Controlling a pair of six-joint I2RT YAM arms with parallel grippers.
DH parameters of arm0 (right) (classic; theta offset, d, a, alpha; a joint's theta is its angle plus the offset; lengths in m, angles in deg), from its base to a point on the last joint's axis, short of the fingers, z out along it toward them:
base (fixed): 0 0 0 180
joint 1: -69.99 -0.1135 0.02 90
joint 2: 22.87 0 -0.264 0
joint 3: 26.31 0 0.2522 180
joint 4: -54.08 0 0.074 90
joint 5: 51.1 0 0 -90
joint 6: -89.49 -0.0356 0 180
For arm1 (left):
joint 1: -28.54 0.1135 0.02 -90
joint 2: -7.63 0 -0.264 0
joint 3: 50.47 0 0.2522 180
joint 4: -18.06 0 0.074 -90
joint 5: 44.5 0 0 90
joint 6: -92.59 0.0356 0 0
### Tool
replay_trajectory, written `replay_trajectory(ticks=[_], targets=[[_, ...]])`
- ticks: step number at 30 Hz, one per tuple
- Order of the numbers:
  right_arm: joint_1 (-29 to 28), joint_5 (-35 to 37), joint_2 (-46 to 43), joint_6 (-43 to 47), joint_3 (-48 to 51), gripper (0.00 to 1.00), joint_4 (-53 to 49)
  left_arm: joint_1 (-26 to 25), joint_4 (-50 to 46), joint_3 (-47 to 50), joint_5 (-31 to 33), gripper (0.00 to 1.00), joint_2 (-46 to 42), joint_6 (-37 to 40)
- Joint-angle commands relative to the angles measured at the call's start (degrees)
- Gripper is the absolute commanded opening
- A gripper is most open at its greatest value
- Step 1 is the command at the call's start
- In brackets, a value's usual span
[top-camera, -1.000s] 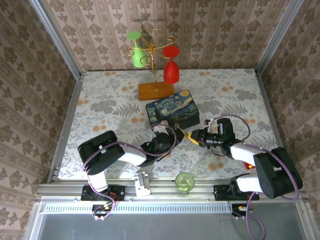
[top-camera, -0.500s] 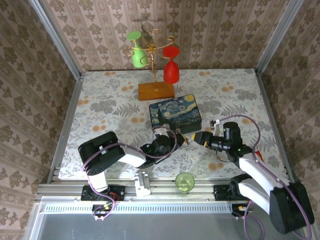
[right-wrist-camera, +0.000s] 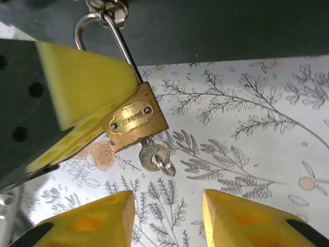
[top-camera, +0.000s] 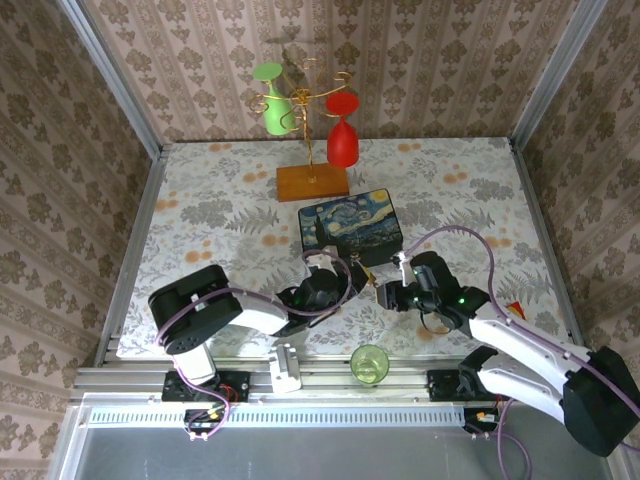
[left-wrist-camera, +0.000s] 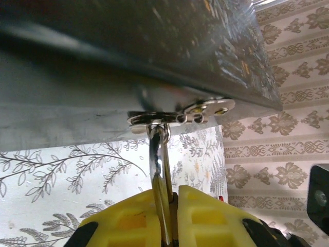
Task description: Unlock the padlock with the key
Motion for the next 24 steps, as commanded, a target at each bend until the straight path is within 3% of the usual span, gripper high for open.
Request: replay_trajectory(ticks=[1, 7, 17, 20, 24], targets=[[-1.35, 2.19, 2.55, 3.57, -2.37, 0.33, 0.13, -0.60, 2.73, -0.63, 0.02, 0.00, -3.21, 1.26], [-2.10, 1.91, 3.08, 3.09, -1.90, 0.18, 3.85, -0.95, 3.38, -0.61, 0.40, 0.00, -3.06, 1.17], [-1.82, 0.17, 8.31, 2.41, -4.48, 0.16, 7.77, -1.98, 4.92, -0.56, 0.29, 0.00, -1.29, -0.25], [-0.34, -1.60, 5.77, 1.90, -4.10, 0.21, 6.30, -1.75, 6.07, 0.69, 0.82, 0.00, -0.96, -0.88], [0.98, 0.26, 2.74, 0.57, -4.93, 0.40, -2.38, -1.26, 6.16, 1.55, 1.80, 0.00, -1.37, -0.38]])
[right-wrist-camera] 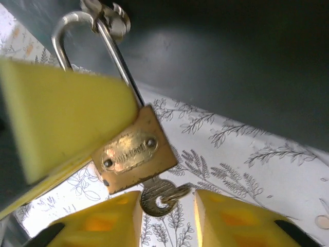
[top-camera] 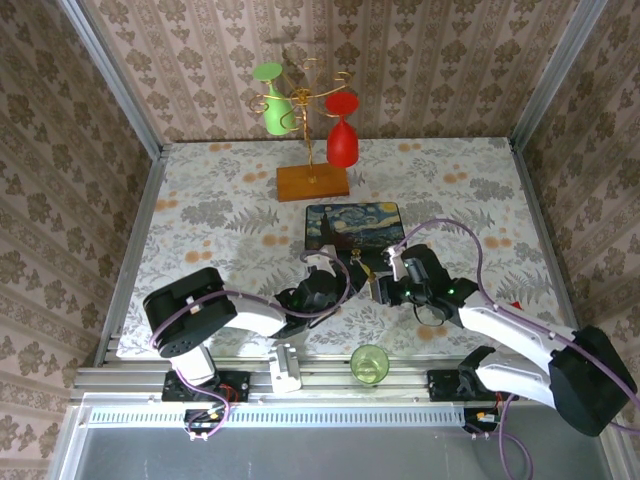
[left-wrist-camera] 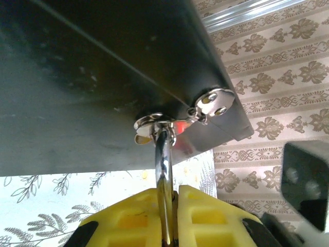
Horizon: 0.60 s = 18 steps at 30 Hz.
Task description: Unlock the padlock with the key
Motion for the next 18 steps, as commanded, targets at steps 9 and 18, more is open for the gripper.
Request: replay_trajectory(ticks=[9, 18], targets=[[-0.04, 4.42, -3.49, 3.90, -4.35, 0.48, -13.09, 0.51, 6.17, 0.99, -0.77, 0.00, 0.37, -0.33], [-4.60, 7.01, -1.70, 9.20, -5.18, 0.39, -6.21, 0.16, 6.75, 1.20, -1.18, 0.00, -0.42, -0.96]])
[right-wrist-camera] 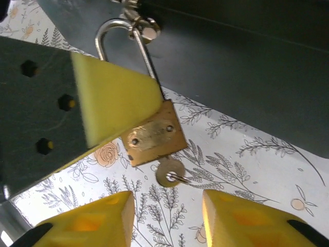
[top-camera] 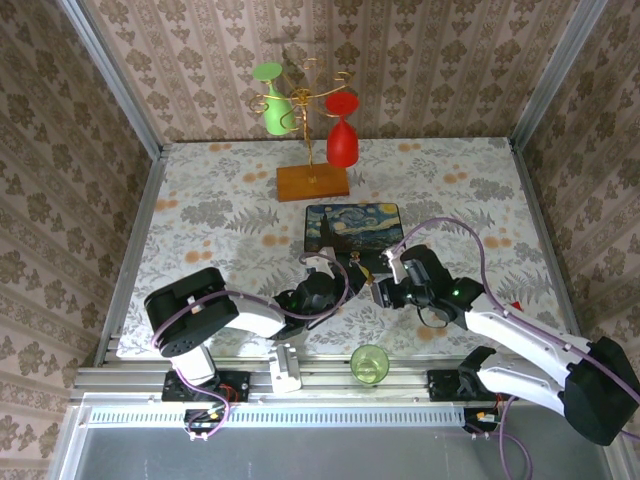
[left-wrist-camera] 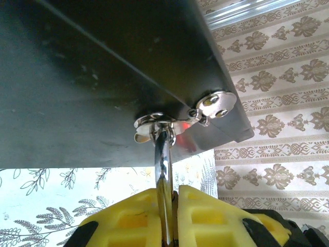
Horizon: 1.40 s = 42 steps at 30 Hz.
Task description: Unlock the padlock with the key
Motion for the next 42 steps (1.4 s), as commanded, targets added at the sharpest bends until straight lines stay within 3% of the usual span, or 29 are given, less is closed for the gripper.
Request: replay_trajectory(ticks=[1, 12, 18, 21, 30, 34, 38, 42], targets=[[-0.89, 2.49, 1.85, 4.08, -2.45, 0.38, 1.48, 0.06, 5.22, 0.40, -0.29, 0.00, -1.05, -0.17], [-7.73, 13.79, 4.32, 7.00, -4.79, 0.36, 0.12, -0.16, 5.38, 0.95, 0.18, 0.00, -2.05, -0.22], [-7.75, 9.89, 4.22, 4.97, -2.74, 0.36, 0.68, -0.04, 4.24, 1.23, 0.27, 0.00, -3.07, 0.48], [-7.75, 9.58, 4.35, 3.39, -2.74, 0.31, -0.67, 0.21, 3.61, 1.49, 0.34, 0.00, -4.02, 0.74], [-7.72, 9.40, 1.23, 2.03, 0.02, 0.40, 2.81, 0.42, 1.14, 0.99, -0.16, 0.00, -5.96, 2.74], [-7.76, 10.99, 5.53, 3.02, -2.91, 0.34, 4.02, 0.28, 0.17, 0.95, -0.40, 0.00, -6.66, 3.77], [-7.84, 11.58, 5.55, 3.73, -2.70, 0.22, 8.97, -0.09, -0.64, 0.81, -1.18, 0.00, -6.93, 3.99], [-7.86, 12.59, 4.91, 4.51, -2.40, 0.18, 10.64, -0.38, -1.38, 0.50, -1.79, 0.00, -6.84, 3.61]])
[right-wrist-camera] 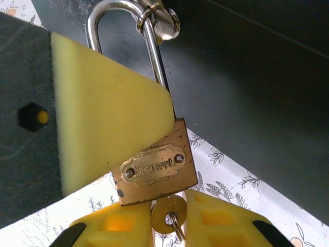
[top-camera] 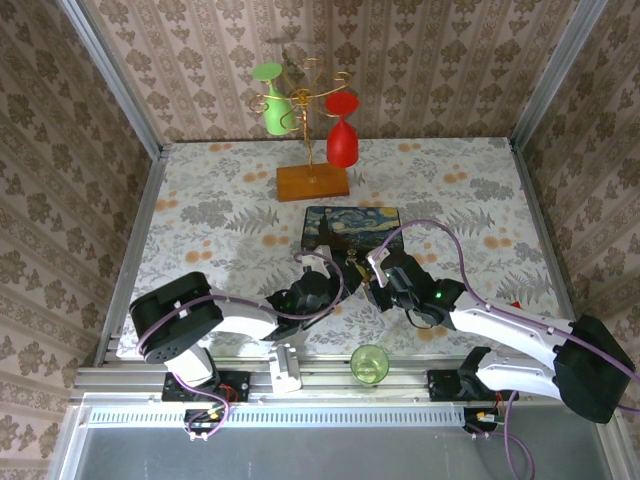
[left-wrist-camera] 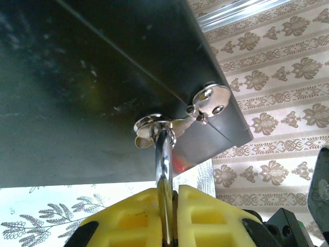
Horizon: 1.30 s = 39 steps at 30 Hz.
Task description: Unlock the padlock with the key
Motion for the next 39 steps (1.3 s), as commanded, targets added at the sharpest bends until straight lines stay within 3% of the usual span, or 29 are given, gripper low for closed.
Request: replay_trajectory(ticks=[1, 8, 11, 16, 21, 26, 29, 36, 39], targets=[[-0.28, 2.15, -0.73, 1.20, -1.37, 0.16, 5.04, -0.40, 2.23, -0.86, -1.83, 0.00, -1.57, 1.31], [0.65, -2.20, -0.19, 0.44, -0.28, 0.05, 6.23, -0.16, 3.76, 0.63, -2.02, 0.00, -1.74, 0.52], [3.09, -10.07, -0.15, -2.49, 1.41, 0.04, 8.78, 0.01, 4.59, 1.65, -1.82, 0.00, -1.41, 0.24], [11.37, -29.04, -0.19, -11.42, 7.17, 0.03, 18.69, 0.45, 7.15, 3.07, -2.23, 0.00, 0.64, -0.47], [16.96, -38.69, -0.77, -19.50, 12.53, 0.02, 27.81, 0.63, 11.71, 4.76, -2.11, 0.01, 4.34, -2.11], [18.45, -41.21, 2.90, -22.06, 13.14, 0.01, 27.56, 0.63, 15.18, 5.40, -2.48, 0.01, 9.35, -3.45], [18.94, -42.66, 5.77, -24.46, 14.39, 0.00, 30.88, 0.30, 15.33, 5.08, -2.76, 0.08, 10.57, -3.89], [19.77, -43.16, 6.30, -24.82, 15.13, 0.00, 30.86, 0.00, -0.62, 4.12, -1.70, 0.15, 5.86, 1.47], [20.08, -43.65, 6.60, -24.67, 14.91, 0.00, 29.95, 0.27, -2.37, 4.82, -1.66, 0.19, 5.77, 2.35]])
